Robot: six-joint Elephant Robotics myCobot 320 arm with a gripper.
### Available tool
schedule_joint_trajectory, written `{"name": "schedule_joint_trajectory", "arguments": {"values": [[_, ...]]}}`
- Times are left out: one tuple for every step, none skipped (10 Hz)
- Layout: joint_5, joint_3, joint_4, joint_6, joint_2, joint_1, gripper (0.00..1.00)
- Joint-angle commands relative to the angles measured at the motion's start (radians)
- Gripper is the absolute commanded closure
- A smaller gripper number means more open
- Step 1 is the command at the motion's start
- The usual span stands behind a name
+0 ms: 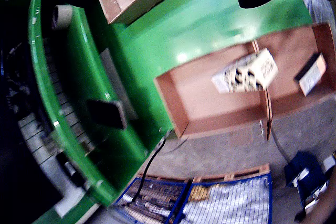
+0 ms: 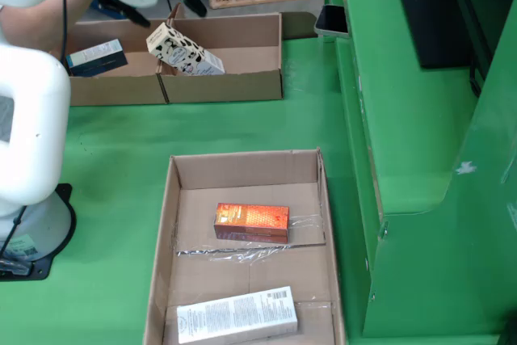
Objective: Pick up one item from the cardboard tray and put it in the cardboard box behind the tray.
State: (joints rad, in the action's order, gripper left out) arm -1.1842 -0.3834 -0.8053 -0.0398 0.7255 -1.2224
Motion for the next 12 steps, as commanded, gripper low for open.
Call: {"name": "schedule_joint_trajectory", "arguments": {"values": [[-0.146, -0.751, -0.227, -0.07, 0.087, 0.438, 0.0], [-0.185, -0.759, -0.227, -0.09, 0.096, 0.53, 0.0], [-0.185, -0.759, -0.227, -0.09, 0.096, 0.53, 0.0], [-0.185, -0.759, -0.227, -0.09, 0.096, 0.53, 0.0], [-0.205, -0.744, -0.219, -0.108, 0.087, 0.597, 0.0], [-0.285, -0.692, -0.154, -0.166, 0.086, 0.844, 0.0], [-0.285, -0.692, -0.154, -0.166, 0.086, 0.844, 0.0], [-0.325, -0.691, -0.131, -0.195, 0.105, 0.94, 0.0], [-0.325, -0.691, -0.131, -0.195, 0.105, 0.94, 0.0], [-0.395, -0.701, -0.091, -0.243, 0.141, 1.093, 0.0], [-0.395, -0.701, -0.091, -0.243, 0.141, 1.093, 0.0], [-0.395, -0.701, -0.091, -0.243, 0.141, 1.093, 0.0]]}}
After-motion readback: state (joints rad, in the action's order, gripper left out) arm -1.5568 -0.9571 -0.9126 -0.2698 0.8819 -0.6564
